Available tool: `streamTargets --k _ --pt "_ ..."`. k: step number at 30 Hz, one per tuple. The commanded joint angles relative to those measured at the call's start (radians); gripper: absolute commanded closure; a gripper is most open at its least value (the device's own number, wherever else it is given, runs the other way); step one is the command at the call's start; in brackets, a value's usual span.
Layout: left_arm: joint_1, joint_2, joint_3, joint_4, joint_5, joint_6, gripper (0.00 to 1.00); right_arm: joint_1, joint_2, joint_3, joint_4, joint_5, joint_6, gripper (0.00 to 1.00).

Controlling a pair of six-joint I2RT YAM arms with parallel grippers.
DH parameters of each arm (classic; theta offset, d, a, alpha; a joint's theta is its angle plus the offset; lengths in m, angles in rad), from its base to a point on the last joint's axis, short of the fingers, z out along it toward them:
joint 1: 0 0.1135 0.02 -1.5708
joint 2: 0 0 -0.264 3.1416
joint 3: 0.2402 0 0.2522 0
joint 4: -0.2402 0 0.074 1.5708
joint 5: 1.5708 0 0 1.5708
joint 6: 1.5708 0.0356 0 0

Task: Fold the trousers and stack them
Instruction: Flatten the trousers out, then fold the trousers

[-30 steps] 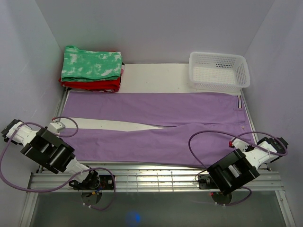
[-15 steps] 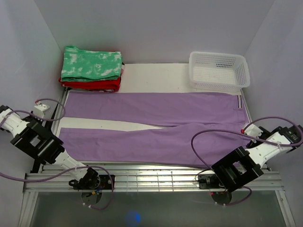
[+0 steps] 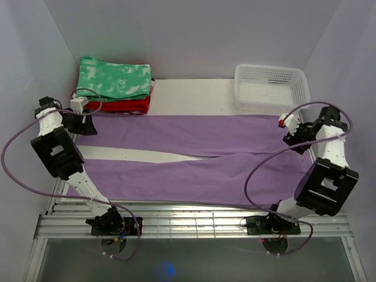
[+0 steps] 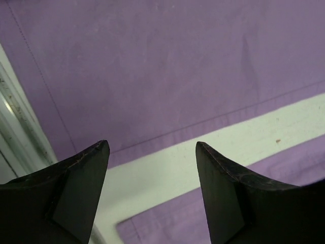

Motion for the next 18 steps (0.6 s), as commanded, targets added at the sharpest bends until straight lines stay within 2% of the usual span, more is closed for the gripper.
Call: streamTargets --k 1,5,8,13,18 --pt "-0.014 0.007 -0.023 0.102 -0.025 -0.15 0.21 0.093 0.071 0.02 0.153 0.014 0.38 0.4" --pt "-0.045 0.012 -0.108 0.123 -0.091 -0.135 0.21 0.162 0.163 -0.045 0.281 0.101 0.483 0.44" --pt "-0.046 0.01 -0.177 0.126 -0.144 -0.116 0.22 0.179 0.214 -0.063 0.303 0.153 0.502 0.46" --pt "-0.045 0.005 -0.275 0.126 -0.226 -0.053 0.27 0.171 0.229 -0.143 0.338 0.239 0.422 0.49" --pt "-0.036 -0.011 -0.323 0.044 -0.249 0.012 0.32 0.159 0.185 -0.239 0.322 0.279 0.318 0.53"
